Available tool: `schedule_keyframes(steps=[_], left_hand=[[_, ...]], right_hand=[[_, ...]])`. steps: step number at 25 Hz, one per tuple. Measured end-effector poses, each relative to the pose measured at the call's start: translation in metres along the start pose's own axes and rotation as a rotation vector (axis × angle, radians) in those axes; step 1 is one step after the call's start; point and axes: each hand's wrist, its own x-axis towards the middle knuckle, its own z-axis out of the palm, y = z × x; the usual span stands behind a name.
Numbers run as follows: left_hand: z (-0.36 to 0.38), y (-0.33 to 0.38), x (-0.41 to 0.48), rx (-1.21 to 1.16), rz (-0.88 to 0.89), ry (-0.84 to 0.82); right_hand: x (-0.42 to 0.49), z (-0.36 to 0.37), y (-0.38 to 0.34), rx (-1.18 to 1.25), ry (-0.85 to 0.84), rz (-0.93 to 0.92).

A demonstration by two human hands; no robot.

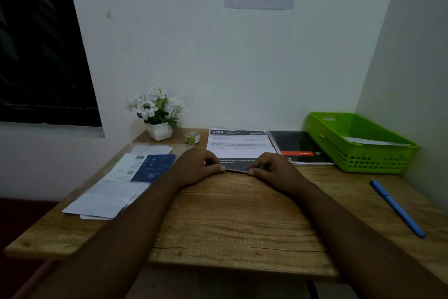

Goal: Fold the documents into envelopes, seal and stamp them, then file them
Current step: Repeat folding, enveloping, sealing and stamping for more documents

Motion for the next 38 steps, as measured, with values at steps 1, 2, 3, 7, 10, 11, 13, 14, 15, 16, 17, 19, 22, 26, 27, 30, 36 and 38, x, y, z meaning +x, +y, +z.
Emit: schedule_keyframes(steps=[1, 2, 3, 7, 10, 11, 13, 14, 15, 16, 17, 19, 22, 26, 27, 30, 36, 38], left_hand=[[-0.001, -0.001, 0.000, 0.006, 0.007, 0.012], [-0.001, -0.001, 0.001, 0.014, 0.017, 0.023], [-0.002, -0.001, 0.002, 0.018, 0.020, 0.032], [-0.002, 0.002, 0.002, -0.008, -0.021, 0.017], [0.000, 0.004, 0.002, -0.052, -0.059, 0.073], [0.001, 0.005, 0.002, -0.069, -0.071, 0.096], [0.001, 0.007, 0.001, -0.108, -0.075, 0.135], [0.000, 0.008, 0.000, -0.131, -0.069, 0.151], [0.000, 0.008, 0.000, -0.154, -0.064, 0.161], [0.000, 0.008, 0.000, -0.178, -0.060, 0.165], [0.000, 0.009, -0.001, -0.199, -0.057, 0.162], [0.000, 0.009, -0.002, -0.221, -0.052, 0.151], [-0.001, 0.008, -0.003, -0.193, -0.031, 0.158], [0.000, 0.006, -0.002, -0.178, -0.047, 0.226], [0.000, 0.006, -0.002, -0.171, -0.054, 0.240], [0.001, 0.005, -0.002, -0.144, -0.080, 0.284], [0.004, 0.001, 0.001, -0.105, -0.199, 0.401], [0.004, -0.003, 0.000, -0.042, -0.230, 0.454]], right_hand=[[0.001, 0.001, 0.000, -0.012, -0.001, -0.001], [0.001, 0.002, 0.000, -0.034, 0.002, 0.000], [0.002, 0.002, 0.000, -0.066, 0.009, -0.002], [0.000, 0.003, -0.004, -0.181, 0.075, -0.035], [-0.001, 0.003, -0.009, -0.206, 0.133, -0.047], [-0.002, 0.003, -0.009, -0.190, 0.146, -0.037], [-0.003, 0.003, -0.009, -0.116, 0.182, -0.015], [-0.003, 0.002, -0.009, -0.065, 0.199, -0.009], [-0.004, 0.001, -0.009, -0.007, 0.209, -0.008], [-0.004, 0.001, -0.009, 0.056, 0.214, -0.008], [-0.003, 0.000, -0.009, 0.119, 0.218, -0.011], [-0.002, -0.001, -0.008, 0.204, 0.250, -0.014], [-0.003, -0.004, -0.005, 0.173, 0.254, 0.023], [-0.005, -0.003, -0.003, 0.020, 0.238, 0.083], [-0.005, -0.004, -0.003, -0.006, 0.257, 0.097], [-0.006, -0.006, -0.003, -0.093, 0.281, 0.141], [-0.009, -0.009, 0.001, -0.154, 0.438, 0.266], [-0.008, -0.010, -0.001, -0.126, 0.509, 0.236]])
